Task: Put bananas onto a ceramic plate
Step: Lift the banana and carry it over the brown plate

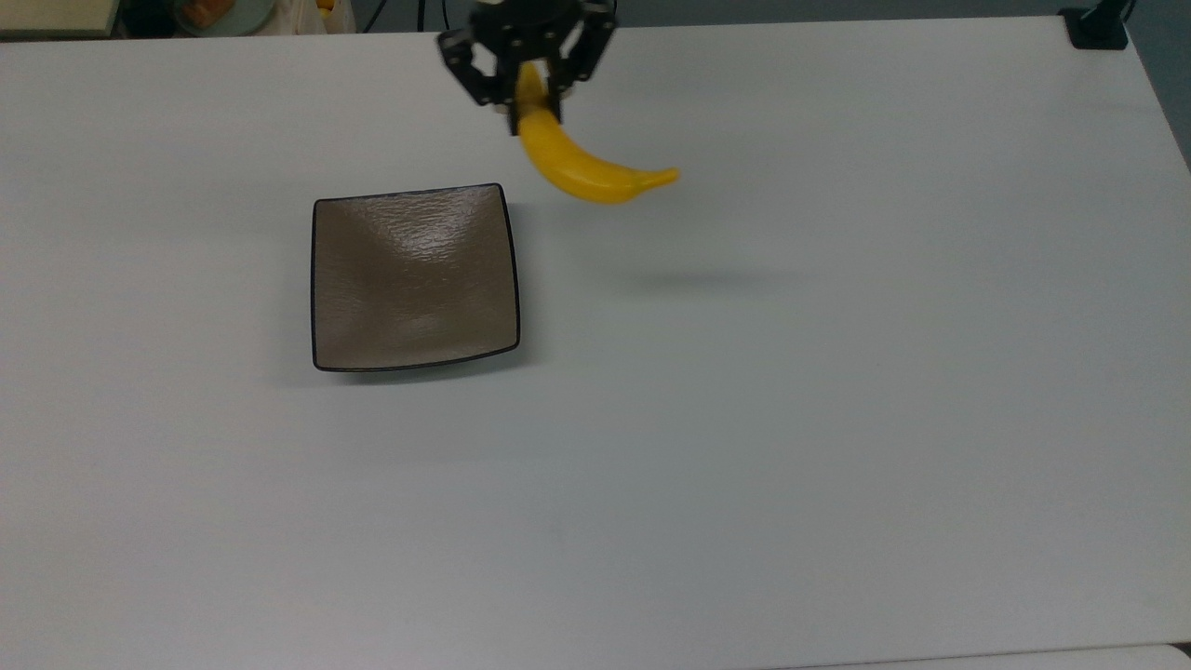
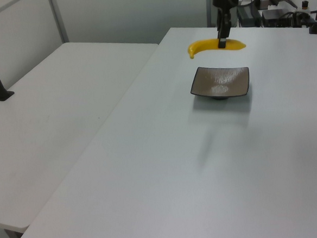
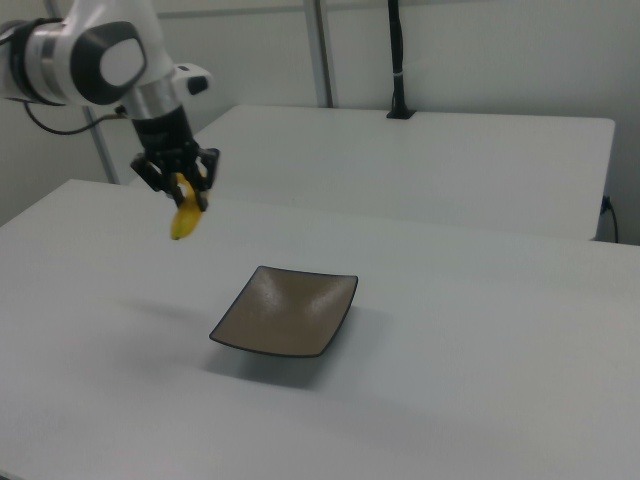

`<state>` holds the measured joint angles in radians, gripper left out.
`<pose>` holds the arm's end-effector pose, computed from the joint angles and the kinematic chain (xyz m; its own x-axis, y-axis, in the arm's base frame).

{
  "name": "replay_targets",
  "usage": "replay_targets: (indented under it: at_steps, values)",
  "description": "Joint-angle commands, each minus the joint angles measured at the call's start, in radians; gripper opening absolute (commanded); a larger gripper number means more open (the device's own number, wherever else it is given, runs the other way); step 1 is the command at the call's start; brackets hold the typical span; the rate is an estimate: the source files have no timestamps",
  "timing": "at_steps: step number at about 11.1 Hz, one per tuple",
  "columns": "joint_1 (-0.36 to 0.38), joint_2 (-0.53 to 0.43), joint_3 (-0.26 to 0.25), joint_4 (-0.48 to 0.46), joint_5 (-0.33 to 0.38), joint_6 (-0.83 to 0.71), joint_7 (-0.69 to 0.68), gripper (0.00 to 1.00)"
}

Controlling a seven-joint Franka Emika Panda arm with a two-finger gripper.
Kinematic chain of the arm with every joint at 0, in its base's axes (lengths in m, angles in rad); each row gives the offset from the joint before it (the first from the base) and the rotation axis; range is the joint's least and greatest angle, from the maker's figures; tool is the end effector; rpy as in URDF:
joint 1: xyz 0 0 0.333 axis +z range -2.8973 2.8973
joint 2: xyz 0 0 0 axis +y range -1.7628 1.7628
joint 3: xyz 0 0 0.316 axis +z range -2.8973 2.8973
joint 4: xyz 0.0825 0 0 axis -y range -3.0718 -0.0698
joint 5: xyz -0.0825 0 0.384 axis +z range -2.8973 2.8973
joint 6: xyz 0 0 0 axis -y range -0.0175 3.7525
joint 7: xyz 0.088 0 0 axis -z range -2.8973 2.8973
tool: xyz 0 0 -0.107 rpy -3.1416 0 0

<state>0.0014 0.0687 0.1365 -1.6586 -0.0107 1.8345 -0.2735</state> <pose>0.5898 0.0786 0.5676 0.9105 0.4005 0.1033 0.3996 -0.9162 0.0303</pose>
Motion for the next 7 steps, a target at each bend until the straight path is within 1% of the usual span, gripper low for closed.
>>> replay_targets:
  at_steps: [1,3,5,7]
  values:
    - [-0.116,0.016,-0.001,-0.027,0.026,0.002,-0.224,0.0]
    - [-0.167,0.051,-0.003,-0.03,0.021,0.026,-0.327,0.0]
    - [-0.199,0.11,-0.003,-0.036,0.012,0.078,-0.351,0.0]
    - [-0.205,0.161,-0.003,-0.064,0.009,0.179,-0.349,0.0]
